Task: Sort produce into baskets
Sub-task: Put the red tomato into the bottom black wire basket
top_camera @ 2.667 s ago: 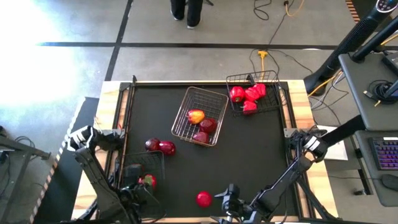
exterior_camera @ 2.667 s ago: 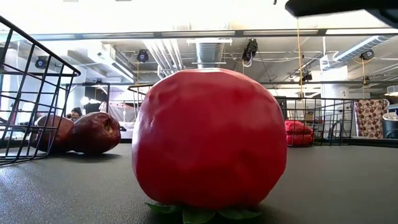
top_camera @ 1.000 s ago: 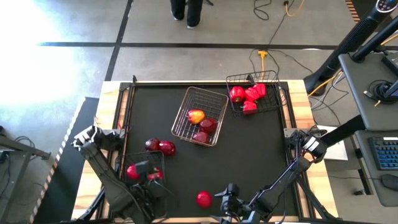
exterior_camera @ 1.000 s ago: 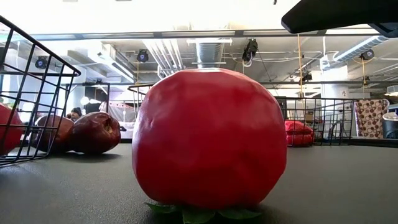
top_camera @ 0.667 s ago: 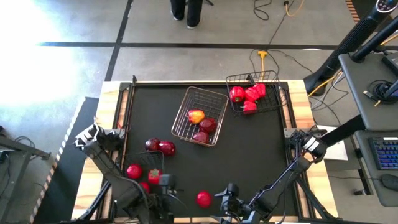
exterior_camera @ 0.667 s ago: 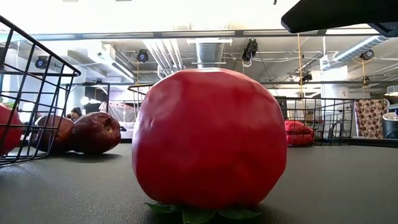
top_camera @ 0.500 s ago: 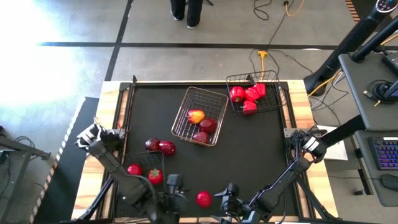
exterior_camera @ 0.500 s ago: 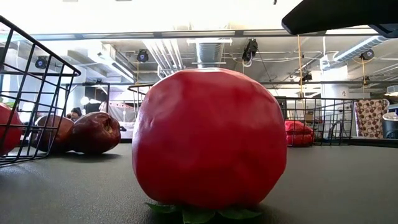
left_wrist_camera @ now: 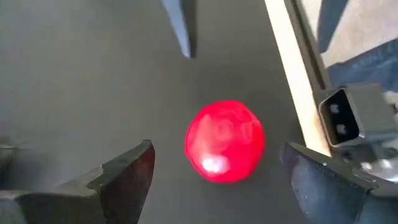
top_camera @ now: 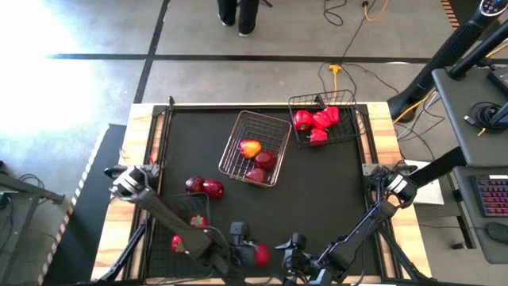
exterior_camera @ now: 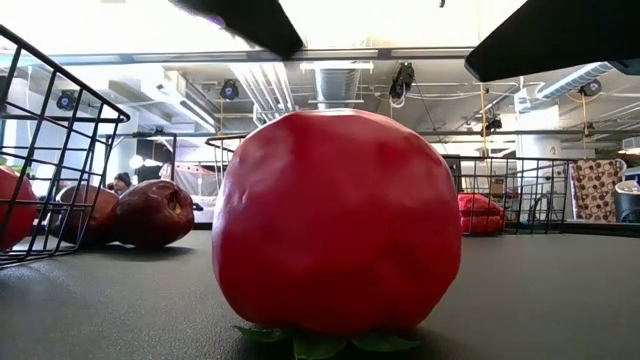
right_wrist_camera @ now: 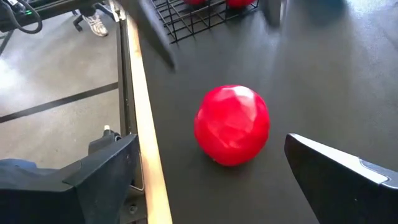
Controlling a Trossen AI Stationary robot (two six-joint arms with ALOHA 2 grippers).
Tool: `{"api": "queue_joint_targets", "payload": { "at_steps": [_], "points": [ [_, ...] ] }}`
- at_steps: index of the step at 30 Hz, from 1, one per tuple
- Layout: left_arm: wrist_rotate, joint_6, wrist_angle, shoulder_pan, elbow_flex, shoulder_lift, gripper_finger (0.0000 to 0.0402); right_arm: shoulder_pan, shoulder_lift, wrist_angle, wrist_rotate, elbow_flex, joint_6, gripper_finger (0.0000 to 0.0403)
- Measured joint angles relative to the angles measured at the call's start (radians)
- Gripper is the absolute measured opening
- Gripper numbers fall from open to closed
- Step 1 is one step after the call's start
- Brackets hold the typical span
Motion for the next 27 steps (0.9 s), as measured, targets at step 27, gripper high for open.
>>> {"api": "queue_joint_targets", "payload": {
  "at_steps": [27],
  "points": [
    [0.088, -0.029, -0.306, 0.061, 0.418, 0.381, 0.0318, 0.001, 0.0, 0.0, -0.03, -0.052, 0.091, 0.0393]
  ]
}}
